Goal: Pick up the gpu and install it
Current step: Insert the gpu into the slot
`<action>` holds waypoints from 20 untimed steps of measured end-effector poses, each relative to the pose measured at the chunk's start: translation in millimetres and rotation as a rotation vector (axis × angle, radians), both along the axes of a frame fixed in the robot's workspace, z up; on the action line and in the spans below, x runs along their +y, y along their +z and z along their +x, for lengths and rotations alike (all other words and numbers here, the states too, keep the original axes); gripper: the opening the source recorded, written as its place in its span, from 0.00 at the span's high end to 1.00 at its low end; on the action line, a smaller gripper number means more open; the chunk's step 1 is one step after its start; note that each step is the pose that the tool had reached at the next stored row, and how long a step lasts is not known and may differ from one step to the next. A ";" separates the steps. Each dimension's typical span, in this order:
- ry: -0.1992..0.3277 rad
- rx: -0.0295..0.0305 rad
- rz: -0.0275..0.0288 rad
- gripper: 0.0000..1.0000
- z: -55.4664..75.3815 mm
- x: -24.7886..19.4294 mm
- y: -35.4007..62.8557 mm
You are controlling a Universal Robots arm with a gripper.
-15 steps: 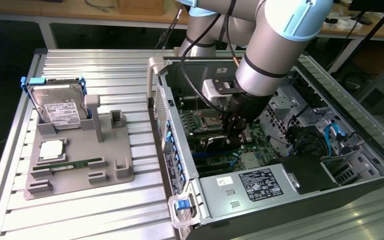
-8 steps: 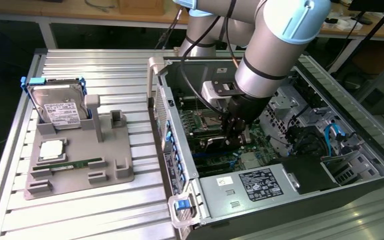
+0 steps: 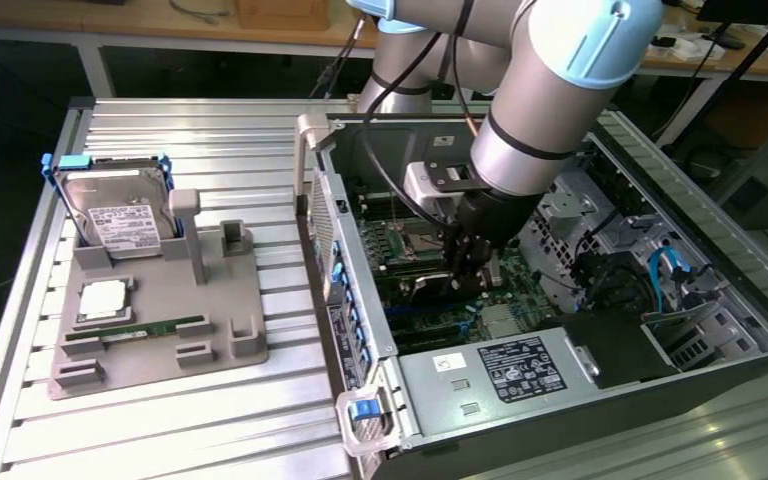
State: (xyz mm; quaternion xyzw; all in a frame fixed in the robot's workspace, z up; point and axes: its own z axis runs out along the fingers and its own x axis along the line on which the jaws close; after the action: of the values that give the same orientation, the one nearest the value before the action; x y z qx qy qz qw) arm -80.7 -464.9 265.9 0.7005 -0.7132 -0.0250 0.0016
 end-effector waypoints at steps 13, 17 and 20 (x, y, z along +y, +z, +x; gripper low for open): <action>0.000 0.0035 0.0000 0.73 -1.5 0.0 0.1; 0.000 0.0035 0.0001 0.73 -1.5 0.0 0.0; 0.000 0.0036 0.0000 0.73 -1.8 -0.1 -1.5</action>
State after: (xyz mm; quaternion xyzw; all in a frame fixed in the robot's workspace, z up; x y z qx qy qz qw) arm -82.5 -464.9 264.4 0.7005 -0.7131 -0.0262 0.0028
